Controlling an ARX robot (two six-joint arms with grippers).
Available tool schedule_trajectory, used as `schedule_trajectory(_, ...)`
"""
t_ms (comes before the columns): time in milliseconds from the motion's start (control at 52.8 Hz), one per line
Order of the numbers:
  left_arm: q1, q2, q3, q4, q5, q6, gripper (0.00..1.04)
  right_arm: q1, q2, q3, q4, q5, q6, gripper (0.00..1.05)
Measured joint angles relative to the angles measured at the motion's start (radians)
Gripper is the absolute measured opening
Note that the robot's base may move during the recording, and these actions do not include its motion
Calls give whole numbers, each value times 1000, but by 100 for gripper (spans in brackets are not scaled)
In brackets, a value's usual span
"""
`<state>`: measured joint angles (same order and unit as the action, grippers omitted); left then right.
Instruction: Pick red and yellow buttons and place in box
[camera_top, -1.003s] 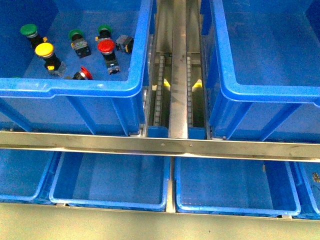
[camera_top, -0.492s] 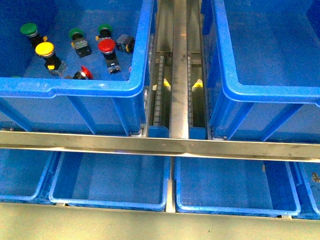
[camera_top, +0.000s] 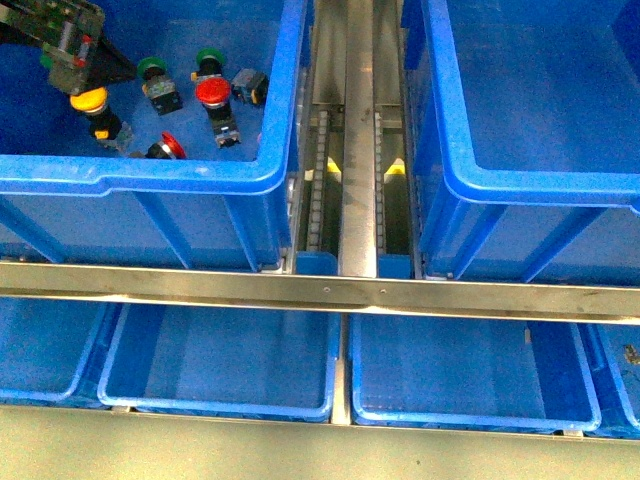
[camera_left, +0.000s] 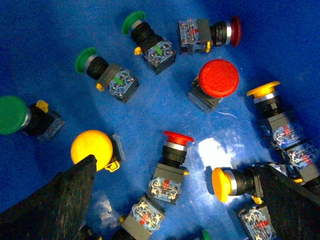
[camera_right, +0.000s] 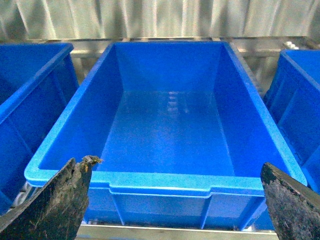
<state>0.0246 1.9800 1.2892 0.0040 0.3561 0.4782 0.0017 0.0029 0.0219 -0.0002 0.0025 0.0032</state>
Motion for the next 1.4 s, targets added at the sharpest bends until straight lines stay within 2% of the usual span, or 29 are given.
schedule_trajectory(246,-46,168,155,-27,-11,-19,97,0,0,0,0,0,0,98)
schedule_trajectory(549,-94,253,241,-44,3,-38,97,0,0,0,0,0,0,98)
schedule_trajectory(1400,-126,428,448,-89,12,-68,97,0,0,0,0,0,0,98)
